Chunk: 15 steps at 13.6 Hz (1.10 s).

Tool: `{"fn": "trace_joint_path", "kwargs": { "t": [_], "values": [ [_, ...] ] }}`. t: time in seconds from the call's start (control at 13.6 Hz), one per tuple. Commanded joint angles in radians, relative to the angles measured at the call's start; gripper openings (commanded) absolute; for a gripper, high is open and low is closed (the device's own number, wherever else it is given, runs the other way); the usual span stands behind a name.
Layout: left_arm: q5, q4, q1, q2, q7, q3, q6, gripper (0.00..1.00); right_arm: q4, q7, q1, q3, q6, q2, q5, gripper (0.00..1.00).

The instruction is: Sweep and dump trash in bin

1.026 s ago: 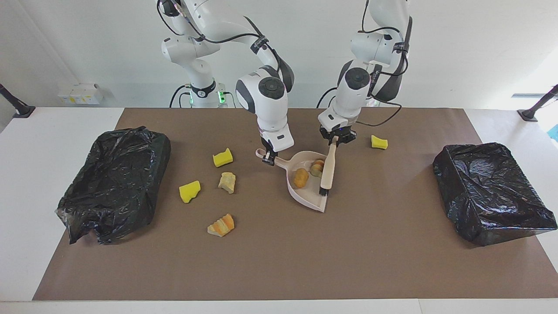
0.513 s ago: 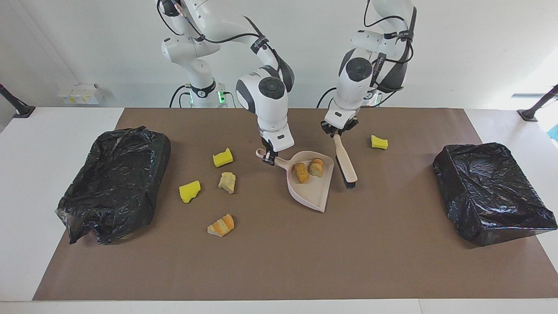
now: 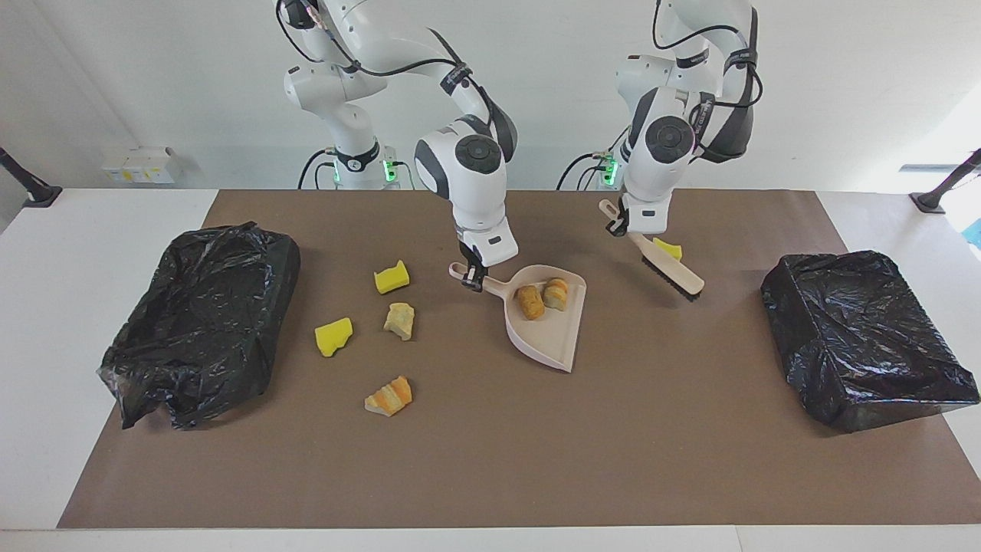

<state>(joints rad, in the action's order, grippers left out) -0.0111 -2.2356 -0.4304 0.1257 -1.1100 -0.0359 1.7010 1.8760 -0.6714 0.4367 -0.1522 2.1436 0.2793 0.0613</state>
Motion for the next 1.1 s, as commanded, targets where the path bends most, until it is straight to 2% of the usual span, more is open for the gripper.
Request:
{"fn": "trace_joint_path", "kwargs": {
  "t": [0.0, 0.15, 0.44, 0.66, 1.03],
  "values": [
    [0.031, -0.012, 0.044, 0.044, -0.102, 0.008, -0.113, 0.00, 0.018, -0.144, -0.026, -0.004, 0.029, -0.005, 0.038, 0.00],
    [0.031, -0.118, 0.038, 0.133, -0.103, 0.013, -0.147, 0.00, 0.020, -0.216, -0.044, -0.004, 0.053, 0.000, 0.043, 0.00],
    [0.031, -0.388, 0.033, 0.339, -0.100, 0.016, -0.016, 0.00, 0.018, -0.278, -0.052, -0.004, 0.058, 0.004, 0.057, 0.00],
    [0.016, -0.430, 0.001, 0.338, -0.087, 0.016, 0.118, 0.00, 0.020, -0.280, -0.053, -0.004, 0.056, 0.003, 0.061, 0.00],
    [-0.067, -0.426, 0.012, 0.279, 0.215, 0.016, 0.262, 0.00, 0.020, -0.269, -0.052, -0.004, 0.056, 0.003, 0.061, 0.00]
  ]
}}
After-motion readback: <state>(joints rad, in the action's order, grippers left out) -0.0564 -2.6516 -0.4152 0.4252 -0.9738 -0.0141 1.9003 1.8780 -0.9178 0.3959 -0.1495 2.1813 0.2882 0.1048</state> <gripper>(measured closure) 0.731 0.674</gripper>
